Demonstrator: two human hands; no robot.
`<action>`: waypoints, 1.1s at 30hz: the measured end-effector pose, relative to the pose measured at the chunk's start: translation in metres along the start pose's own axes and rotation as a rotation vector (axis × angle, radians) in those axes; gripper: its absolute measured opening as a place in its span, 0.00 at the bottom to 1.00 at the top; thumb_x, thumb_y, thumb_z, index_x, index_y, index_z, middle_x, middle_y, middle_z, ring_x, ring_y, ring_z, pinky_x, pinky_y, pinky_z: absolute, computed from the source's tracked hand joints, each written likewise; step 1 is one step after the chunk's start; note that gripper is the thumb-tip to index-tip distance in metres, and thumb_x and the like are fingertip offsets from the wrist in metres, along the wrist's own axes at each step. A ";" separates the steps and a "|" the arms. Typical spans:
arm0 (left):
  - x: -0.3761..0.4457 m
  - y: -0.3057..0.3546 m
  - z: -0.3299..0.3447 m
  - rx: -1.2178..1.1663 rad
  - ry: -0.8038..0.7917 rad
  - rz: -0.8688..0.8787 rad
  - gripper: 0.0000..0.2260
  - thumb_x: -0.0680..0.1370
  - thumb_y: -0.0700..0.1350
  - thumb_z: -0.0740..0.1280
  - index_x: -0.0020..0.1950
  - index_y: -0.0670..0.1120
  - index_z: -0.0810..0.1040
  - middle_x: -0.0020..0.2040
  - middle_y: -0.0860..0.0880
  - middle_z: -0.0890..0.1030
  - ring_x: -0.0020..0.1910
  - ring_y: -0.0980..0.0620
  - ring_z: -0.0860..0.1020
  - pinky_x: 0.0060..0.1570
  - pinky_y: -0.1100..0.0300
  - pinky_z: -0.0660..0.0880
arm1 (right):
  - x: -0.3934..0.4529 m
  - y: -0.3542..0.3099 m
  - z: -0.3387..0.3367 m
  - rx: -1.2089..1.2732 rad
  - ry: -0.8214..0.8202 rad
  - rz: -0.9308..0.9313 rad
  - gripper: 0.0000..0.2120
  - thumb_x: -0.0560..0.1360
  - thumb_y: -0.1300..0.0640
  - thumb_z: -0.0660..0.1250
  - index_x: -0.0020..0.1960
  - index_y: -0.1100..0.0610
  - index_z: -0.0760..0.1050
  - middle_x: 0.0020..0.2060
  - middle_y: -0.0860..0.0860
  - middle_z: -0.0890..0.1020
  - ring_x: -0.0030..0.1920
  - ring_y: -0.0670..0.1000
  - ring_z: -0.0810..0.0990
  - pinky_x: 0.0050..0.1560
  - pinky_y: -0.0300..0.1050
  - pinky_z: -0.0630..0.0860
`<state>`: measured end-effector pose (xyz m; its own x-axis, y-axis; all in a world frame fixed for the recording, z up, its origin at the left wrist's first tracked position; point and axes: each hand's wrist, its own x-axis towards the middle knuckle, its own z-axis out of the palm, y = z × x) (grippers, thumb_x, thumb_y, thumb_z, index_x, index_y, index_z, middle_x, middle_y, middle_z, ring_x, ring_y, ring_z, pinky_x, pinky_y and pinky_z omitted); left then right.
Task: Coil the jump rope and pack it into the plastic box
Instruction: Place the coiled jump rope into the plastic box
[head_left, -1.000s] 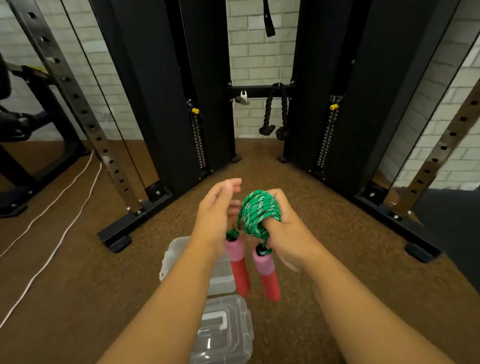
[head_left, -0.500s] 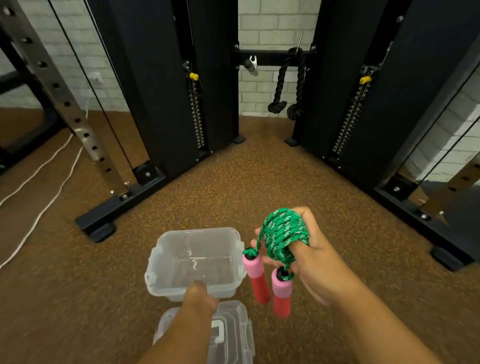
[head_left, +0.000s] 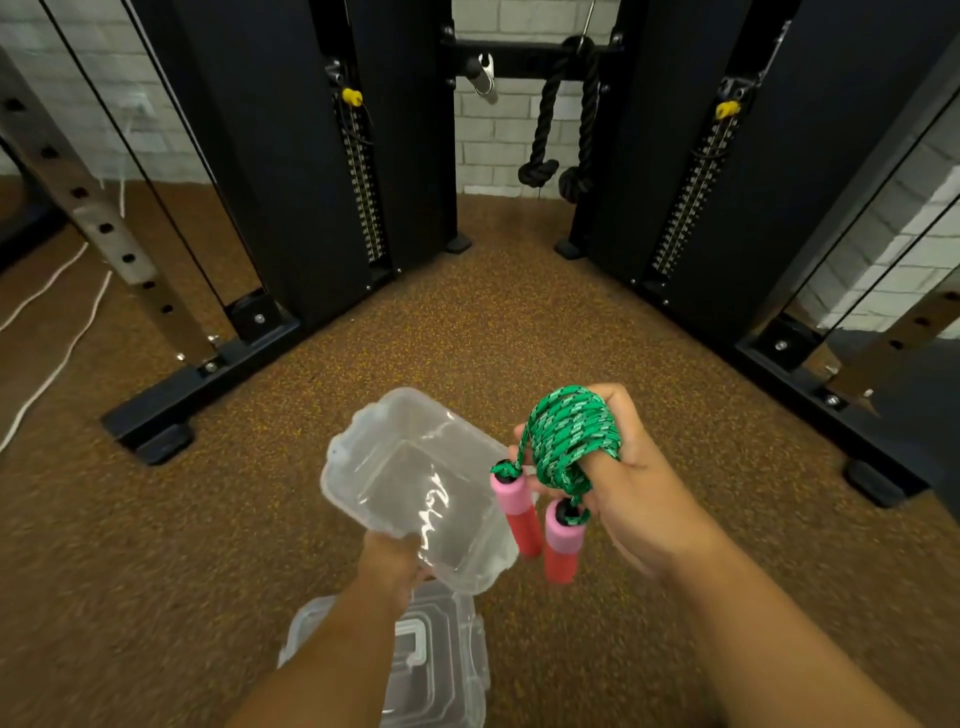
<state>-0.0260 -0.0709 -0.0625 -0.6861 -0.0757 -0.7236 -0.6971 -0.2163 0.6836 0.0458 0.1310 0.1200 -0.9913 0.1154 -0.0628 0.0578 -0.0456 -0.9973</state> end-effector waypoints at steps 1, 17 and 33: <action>0.001 -0.002 0.004 0.100 -0.037 0.036 0.11 0.76 0.28 0.63 0.56 0.38 0.77 0.51 0.36 0.82 0.44 0.39 0.82 0.36 0.46 0.82 | 0.000 0.001 -0.001 -0.008 0.005 -0.004 0.14 0.73 0.63 0.58 0.51 0.46 0.71 0.53 0.60 0.81 0.59 0.62 0.78 0.60 0.70 0.72; -0.024 -0.027 0.033 1.018 -0.467 -0.040 0.22 0.76 0.40 0.70 0.69 0.44 0.68 0.53 0.45 0.76 0.42 0.50 0.78 0.45 0.52 0.81 | -0.022 0.044 -0.023 -0.006 -0.066 0.161 0.13 0.73 0.65 0.58 0.49 0.49 0.73 0.53 0.69 0.78 0.57 0.73 0.74 0.57 0.73 0.70; -0.062 -0.068 0.068 0.838 -0.575 0.115 0.24 0.77 0.39 0.64 0.69 0.53 0.60 0.58 0.39 0.78 0.52 0.44 0.78 0.56 0.44 0.76 | 0.003 0.145 -0.037 0.142 0.120 0.585 0.13 0.80 0.66 0.53 0.52 0.49 0.69 0.44 0.60 0.83 0.36 0.59 0.84 0.39 0.54 0.75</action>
<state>0.0504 0.0143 -0.0577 -0.6005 0.4732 -0.6446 -0.3904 0.5300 0.7528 0.0557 0.1615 -0.0262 -0.7794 0.1421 -0.6102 0.5637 -0.2660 -0.7820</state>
